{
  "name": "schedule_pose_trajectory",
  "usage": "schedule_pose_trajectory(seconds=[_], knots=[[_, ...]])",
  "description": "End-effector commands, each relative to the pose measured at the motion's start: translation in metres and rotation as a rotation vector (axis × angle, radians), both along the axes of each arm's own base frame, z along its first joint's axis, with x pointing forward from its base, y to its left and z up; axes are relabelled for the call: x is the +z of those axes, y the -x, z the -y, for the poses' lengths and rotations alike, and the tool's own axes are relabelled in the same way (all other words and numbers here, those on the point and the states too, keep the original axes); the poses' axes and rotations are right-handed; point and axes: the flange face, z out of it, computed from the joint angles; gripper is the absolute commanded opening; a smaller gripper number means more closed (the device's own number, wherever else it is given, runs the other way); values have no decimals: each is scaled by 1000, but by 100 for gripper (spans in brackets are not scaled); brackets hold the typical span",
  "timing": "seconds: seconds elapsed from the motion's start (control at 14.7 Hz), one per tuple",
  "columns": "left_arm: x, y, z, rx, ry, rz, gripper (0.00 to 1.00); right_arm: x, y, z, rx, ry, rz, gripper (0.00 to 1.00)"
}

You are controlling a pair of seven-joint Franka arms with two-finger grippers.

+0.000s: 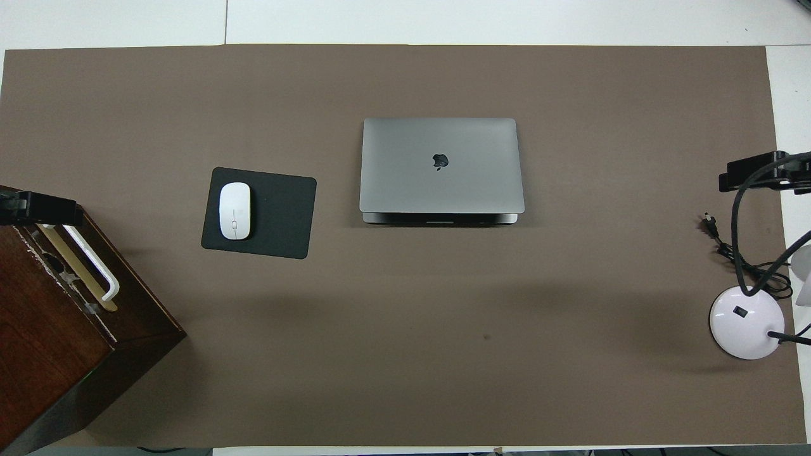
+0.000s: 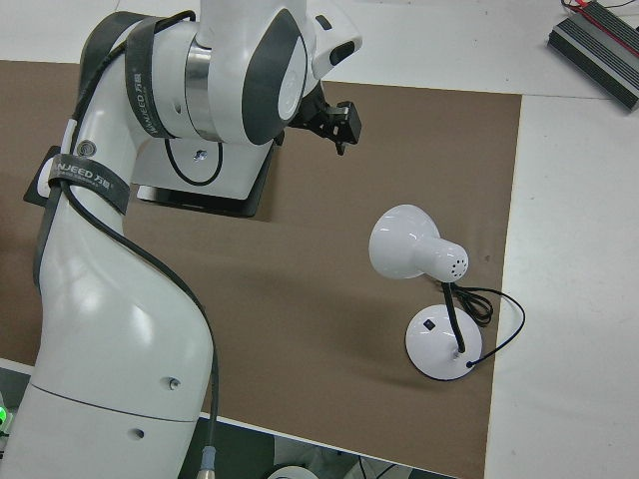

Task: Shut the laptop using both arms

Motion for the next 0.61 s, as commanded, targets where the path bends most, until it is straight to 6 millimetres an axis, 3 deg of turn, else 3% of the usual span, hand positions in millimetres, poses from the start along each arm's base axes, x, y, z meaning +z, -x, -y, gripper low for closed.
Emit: schedule_pose_trajectory(seconds=[0.0,0.55], knots=[[2,-2,-3,3,-11,-11,100,-7,-1,1,-4,21,9,100],[5,-1,0,40,-9,-1,100,-14,-6,2,-7,21,-2,100]])
